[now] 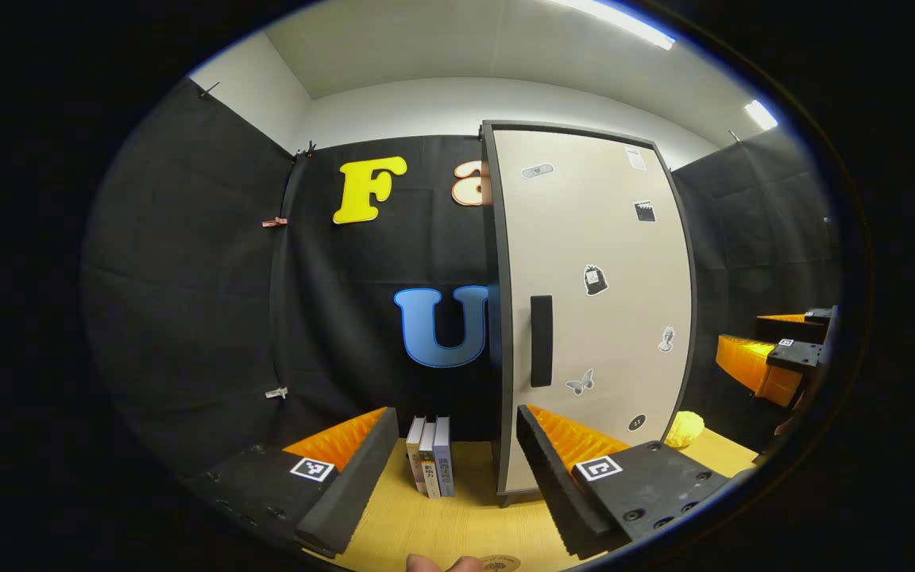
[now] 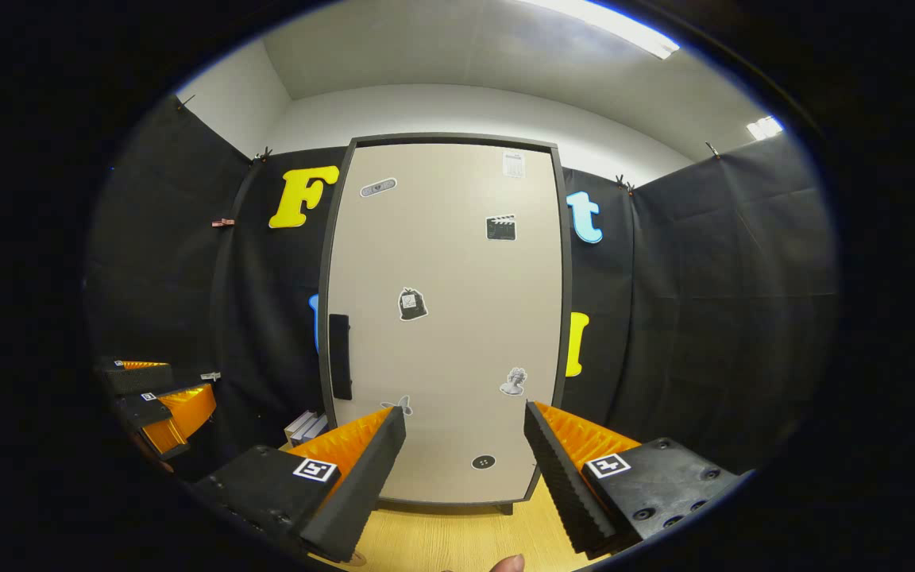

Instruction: Open the cabinet door with the right hand, grasp the bottle in the cabinet with the left hand and place it on the coaster, then close the cabinet door with the right hand.

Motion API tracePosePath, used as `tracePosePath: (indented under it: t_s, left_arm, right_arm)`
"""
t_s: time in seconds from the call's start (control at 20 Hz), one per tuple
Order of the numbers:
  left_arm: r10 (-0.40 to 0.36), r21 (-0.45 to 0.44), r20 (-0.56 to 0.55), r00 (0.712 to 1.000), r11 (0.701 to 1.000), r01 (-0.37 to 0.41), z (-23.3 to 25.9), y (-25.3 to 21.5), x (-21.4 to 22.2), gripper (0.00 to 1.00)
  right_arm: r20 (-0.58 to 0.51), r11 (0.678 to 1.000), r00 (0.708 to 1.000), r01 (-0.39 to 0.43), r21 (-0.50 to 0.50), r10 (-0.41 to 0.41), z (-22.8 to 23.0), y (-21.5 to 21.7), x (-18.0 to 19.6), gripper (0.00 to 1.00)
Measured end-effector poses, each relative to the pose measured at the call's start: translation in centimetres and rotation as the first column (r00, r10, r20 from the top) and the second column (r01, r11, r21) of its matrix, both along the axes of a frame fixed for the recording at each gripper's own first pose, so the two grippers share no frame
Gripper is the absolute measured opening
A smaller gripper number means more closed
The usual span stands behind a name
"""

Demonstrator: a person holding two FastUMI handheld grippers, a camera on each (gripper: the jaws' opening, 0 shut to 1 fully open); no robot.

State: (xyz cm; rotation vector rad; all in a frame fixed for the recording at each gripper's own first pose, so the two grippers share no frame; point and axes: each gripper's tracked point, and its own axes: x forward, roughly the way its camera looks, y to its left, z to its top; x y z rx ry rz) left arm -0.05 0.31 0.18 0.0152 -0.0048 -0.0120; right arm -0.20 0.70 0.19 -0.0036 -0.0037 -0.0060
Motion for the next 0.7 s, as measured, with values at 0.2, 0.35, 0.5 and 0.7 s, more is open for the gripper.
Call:
tracePosePath:
  t_s: [0.2,0.35,0.5,0.7]
  left_arm:
    - [0.003,-0.009,0.000,1.000,1.000,-0.003,-0.1,0.3,0.1,0.95]
    - [0.011,-0.014,0.002,1.000,1.000,-0.011,-0.1,0.9,0.0,0.95]
    - [0.022,-0.017,-0.002,1.000,1.000,-0.022,-0.5,1.8,-0.3,0.95]
    - [0.045,-0.013,-0.023,0.999,0.999,-0.045,-1.5,3.1,-0.1,0.95]
  right_arm:
    - [-0.002,1.000,1.000,-0.012,-0.004,0.012,0.0,0.7,0.2,0.98]
    - [-0.003,0.999,0.999,-0.041,0.016,0.041,0.1,1.9,0.9,0.97]
    - [-0.003,0.997,0.997,-0.077,0.030,0.078,0.4,4.0,2.7,0.98]
    - [0.000,0.992,0.992,-0.124,0.038,0.124,0.5,7.5,5.9,0.97]
